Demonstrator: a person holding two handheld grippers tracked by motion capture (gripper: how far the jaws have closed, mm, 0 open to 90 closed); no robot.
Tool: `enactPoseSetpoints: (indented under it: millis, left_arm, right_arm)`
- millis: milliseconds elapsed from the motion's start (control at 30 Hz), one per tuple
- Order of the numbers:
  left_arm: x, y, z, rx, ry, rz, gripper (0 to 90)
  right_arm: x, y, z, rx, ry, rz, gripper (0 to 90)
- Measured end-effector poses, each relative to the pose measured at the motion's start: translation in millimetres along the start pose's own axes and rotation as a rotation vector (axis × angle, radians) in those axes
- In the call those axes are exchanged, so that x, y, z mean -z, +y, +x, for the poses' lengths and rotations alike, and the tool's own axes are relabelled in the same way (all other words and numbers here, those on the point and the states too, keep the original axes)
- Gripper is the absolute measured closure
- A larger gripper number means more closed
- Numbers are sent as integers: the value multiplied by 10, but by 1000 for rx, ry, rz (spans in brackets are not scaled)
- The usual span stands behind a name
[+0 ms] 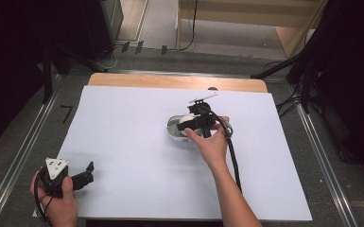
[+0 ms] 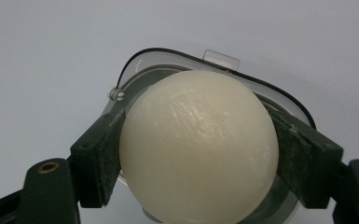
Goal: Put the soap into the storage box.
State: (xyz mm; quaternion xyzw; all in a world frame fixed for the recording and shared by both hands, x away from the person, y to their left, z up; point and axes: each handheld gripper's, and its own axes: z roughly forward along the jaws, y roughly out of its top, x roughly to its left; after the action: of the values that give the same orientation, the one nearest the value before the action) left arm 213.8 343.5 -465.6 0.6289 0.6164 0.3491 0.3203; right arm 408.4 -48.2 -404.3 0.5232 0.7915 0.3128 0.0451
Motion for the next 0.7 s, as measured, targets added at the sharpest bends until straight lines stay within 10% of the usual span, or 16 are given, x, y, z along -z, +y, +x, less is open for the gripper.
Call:
enactPoseSetpoints:
  millis: [700]
  left_arm:
    - [-8, 1, 0, 2, -1, 3, 0]
  right_arm:
    - [-183, 2, -31, -11, -8, 34, 241]
